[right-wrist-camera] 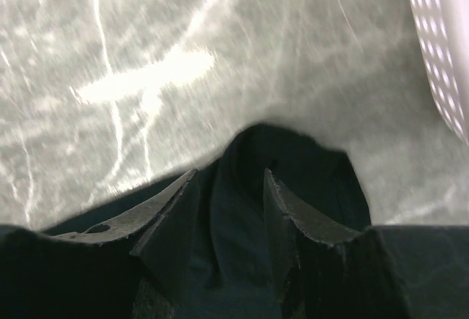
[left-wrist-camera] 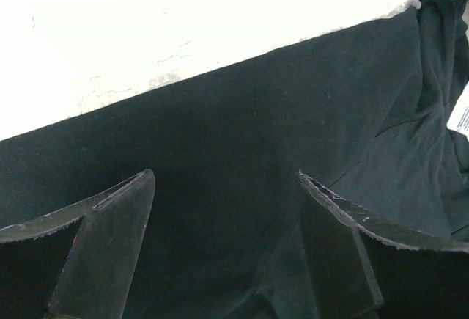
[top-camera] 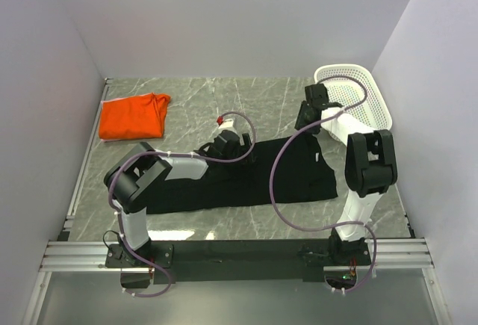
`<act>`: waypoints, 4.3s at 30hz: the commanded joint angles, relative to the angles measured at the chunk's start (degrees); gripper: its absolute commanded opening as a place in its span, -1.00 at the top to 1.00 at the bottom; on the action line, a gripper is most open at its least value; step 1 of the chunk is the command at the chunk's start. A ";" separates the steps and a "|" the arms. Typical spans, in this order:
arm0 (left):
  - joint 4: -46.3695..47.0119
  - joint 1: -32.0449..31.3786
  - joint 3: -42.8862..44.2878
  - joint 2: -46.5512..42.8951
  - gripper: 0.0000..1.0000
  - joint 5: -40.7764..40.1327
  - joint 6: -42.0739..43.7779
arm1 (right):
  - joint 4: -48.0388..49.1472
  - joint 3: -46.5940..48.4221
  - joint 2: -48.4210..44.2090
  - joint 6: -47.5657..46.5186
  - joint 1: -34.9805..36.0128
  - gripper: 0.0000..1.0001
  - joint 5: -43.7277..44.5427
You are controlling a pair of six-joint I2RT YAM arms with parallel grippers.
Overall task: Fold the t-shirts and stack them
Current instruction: Fold the tshirt
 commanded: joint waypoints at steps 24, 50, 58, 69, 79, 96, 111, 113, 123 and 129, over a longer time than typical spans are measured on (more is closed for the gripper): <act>-10.97 -4.96 18.93 7.49 -0.69 6.13 1.56 | 0.87 3.09 2.26 -1.85 1.46 0.13 -2.29; -11.14 -6.02 15.33 11.28 -0.69 4.21 -0.29 | -0.09 3.08 3.31 -3.87 2.43 0.21 -1.23; -11.85 -6.02 15.59 11.45 -0.69 3.59 0.24 | -0.70 4.22 5.16 -4.49 2.43 0.40 -2.46; -12.99 -4.70 11.20 11.01 -0.70 -0.36 -1.78 | 0.17 -0.51 -0.45 -1.07 0.85 1.00 0.52; -12.46 -3.56 7.07 9.87 -0.72 -1.77 -4.15 | 3.33 -5.35 -6.87 4.65 -1.70 1.00 1.05; -11.32 -2.59 5.57 9.25 -0.71 -1.60 -4.16 | 9.05 -11.60 -11.89 4.49 -4.78 0.53 -5.52; -12.37 -3.47 7.85 10.83 -0.72 -1.24 -3.72 | 7.82 -6.66 -8.46 3.33 -4.69 0.01 -11.16; -13.16 -3.47 8.82 11.45 -0.72 -1.16 -3.54 | 9.13 -9.12 -10.39 3.68 -4.60 0.00 -11.43; -14.57 -3.47 14.00 12.77 -0.72 -1.42 -2.13 | 8.44 -21.26 -20.06 4.56 4.70 -0.01 -8.79; -15.18 -3.47 15.59 8.29 -0.76 -1.77 0.24 | 8.09 -23.11 -17.17 6.06 7.00 -0.01 -8.18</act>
